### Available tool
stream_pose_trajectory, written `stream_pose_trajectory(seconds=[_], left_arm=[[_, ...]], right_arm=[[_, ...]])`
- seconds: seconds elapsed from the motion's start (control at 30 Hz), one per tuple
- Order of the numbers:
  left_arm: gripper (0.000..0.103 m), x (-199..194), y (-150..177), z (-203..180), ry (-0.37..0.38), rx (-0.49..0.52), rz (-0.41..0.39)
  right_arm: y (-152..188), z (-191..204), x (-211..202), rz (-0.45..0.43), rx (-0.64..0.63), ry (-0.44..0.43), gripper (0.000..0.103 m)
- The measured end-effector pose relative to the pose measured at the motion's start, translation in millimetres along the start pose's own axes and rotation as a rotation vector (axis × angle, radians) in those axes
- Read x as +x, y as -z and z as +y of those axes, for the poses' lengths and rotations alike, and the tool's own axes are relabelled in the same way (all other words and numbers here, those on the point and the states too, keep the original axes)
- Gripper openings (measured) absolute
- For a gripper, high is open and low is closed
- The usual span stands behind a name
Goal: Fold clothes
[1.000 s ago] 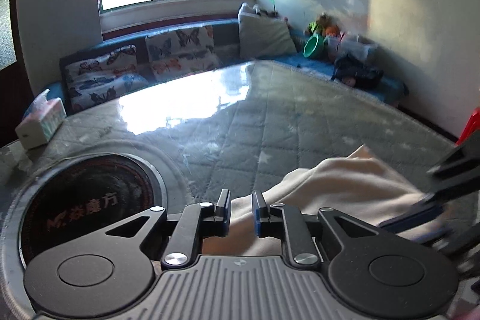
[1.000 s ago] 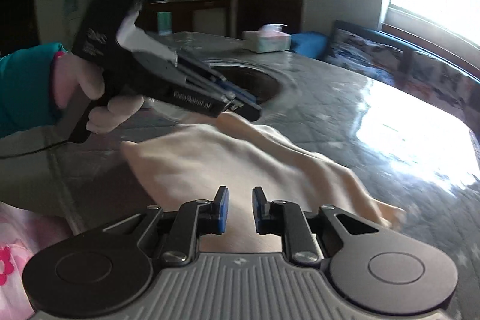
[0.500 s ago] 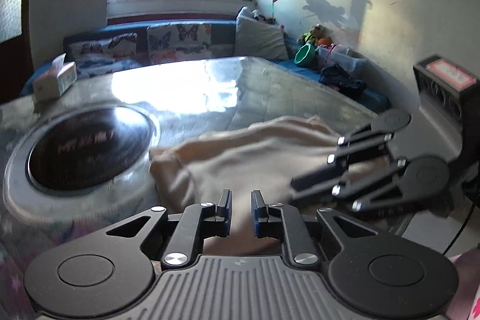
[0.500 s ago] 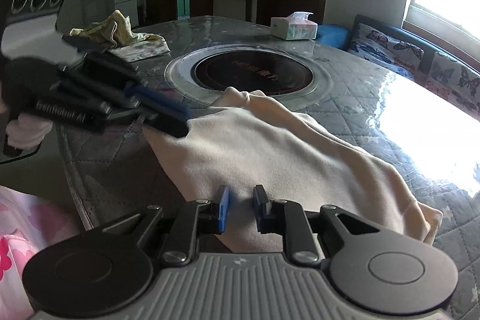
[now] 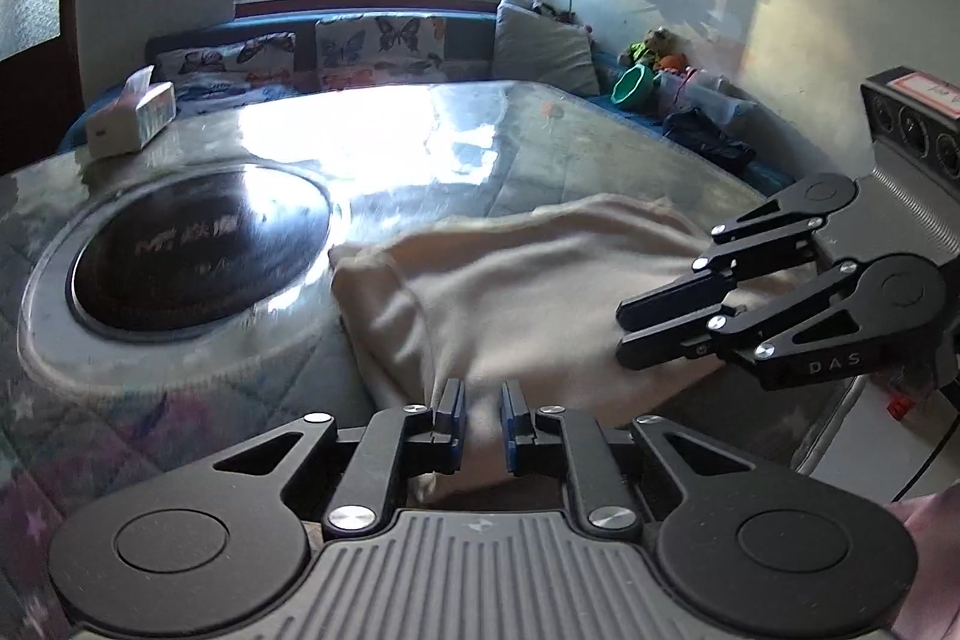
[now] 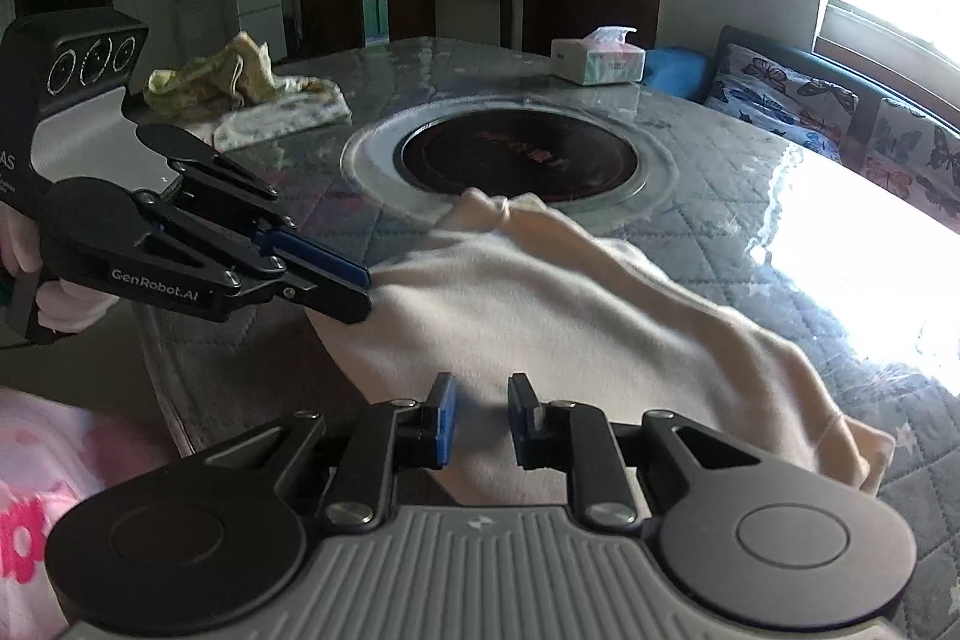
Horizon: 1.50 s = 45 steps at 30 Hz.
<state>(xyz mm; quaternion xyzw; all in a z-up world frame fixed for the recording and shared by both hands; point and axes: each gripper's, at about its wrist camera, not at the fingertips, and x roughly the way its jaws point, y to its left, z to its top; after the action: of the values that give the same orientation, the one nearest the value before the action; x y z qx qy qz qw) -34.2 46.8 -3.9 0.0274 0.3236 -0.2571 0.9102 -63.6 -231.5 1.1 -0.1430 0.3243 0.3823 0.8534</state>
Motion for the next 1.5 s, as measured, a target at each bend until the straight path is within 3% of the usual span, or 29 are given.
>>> stream_pose_trajectory(seconds=[0.2,0.43,0.67,0.97,1.33,1.5], left_arm=[[0.014,14.3,-15.1,-0.7,0.024,-0.004,-0.024],[0.014,33.9,-11.7,9.5,0.020,-0.014,0.033],[0.015,38.7,-37.1,13.7,0.009,-0.005,-0.014],[0.015,73.1,-39.9,37.9,-0.039,-0.047,0.045],[0.015,77.3,-43.9,36.3,-0.053,-0.037,0.054],[0.016,64.2,-45.2,31.4,-0.059,-0.026,0.035]], right_arm=[[-1.0,-9.8,1.1,-0.003,0.035,0.018,0.018],[-1.6,-21.6,-0.8,-0.002,0.065,0.024,0.018],[-11.7,-63.8,3.2,-0.016,0.129,0.136,0.018],[-6.6,-107.6,25.6,0.010,0.230,0.200,0.016],[0.5,-103.3,19.4,0.014,0.217,0.204,0.017],[0.0,-93.7,-2.3,-0.017,0.213,0.203,0.017]])
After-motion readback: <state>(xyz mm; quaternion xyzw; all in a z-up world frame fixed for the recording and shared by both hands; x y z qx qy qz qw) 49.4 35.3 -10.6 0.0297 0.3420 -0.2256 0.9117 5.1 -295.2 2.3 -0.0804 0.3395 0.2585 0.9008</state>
